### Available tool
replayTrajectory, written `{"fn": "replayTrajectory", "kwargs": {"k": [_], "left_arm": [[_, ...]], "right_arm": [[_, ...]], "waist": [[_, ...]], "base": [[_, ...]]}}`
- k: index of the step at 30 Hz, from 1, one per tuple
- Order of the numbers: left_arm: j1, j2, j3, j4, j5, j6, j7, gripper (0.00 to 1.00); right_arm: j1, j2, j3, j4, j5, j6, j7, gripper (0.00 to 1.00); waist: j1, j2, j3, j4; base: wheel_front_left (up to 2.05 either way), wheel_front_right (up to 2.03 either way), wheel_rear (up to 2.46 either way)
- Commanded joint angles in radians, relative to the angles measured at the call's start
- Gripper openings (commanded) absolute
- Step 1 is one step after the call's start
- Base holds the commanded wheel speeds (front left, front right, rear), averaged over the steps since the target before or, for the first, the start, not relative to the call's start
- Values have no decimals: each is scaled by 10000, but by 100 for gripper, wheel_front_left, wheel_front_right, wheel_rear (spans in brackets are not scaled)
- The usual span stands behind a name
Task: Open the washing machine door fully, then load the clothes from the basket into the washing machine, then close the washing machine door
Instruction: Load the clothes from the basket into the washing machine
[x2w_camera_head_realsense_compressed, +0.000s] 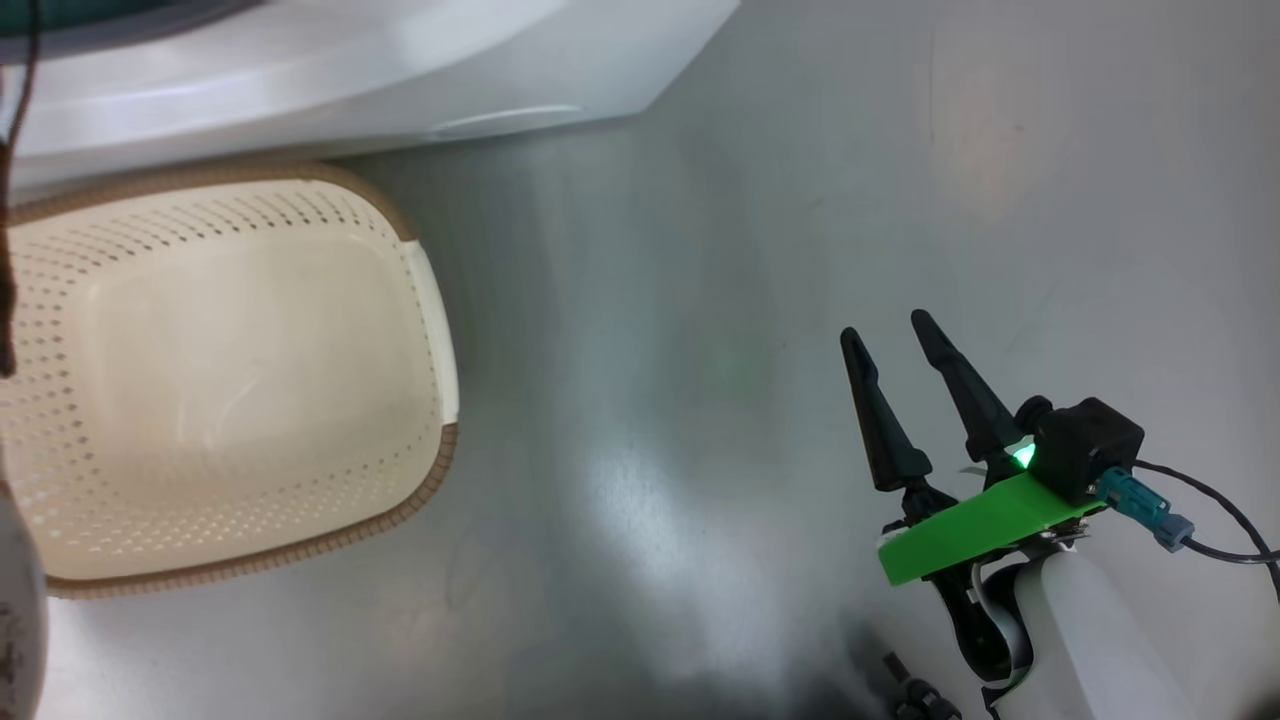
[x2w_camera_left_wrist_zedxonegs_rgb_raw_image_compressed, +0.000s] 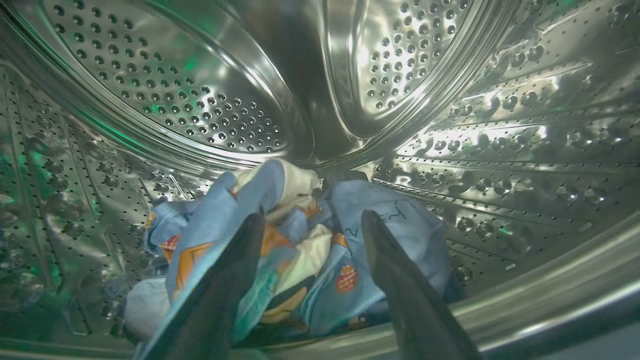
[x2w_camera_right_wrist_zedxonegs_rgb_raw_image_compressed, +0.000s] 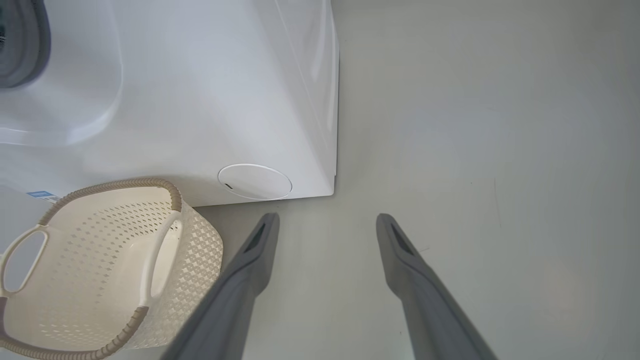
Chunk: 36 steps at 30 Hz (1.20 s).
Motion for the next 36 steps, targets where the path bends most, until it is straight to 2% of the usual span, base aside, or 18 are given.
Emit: {"fn": "replayTrajectory", "kwargs": {"k": [1,15,27,36], "left_arm": [[117,339,-2,-146,-95,27,-84,100],[1492,-206,-68,-355,-471,-134,-221,100],[3399,-428,251,-1842,-907,-187,-224,100],[5600,-430,521,-4073,-1028,-171,-225,100]], "right_arm": [[156,24,183,-126,-28,16,-118,100],[208,24,155,195,-6,16,-118,100],[651,24,62,435,40,16,-118,100],[1092,24,15,561,-4,16,-118,100]], "waist": [[0,-1,-223,99],[0,-1,-1495,519],[0,-1,-2829,699],[0,-1,-3929,972]], "base": [[0,0,0],[0,0,0],[0,0,0],[0,0,0]]}}
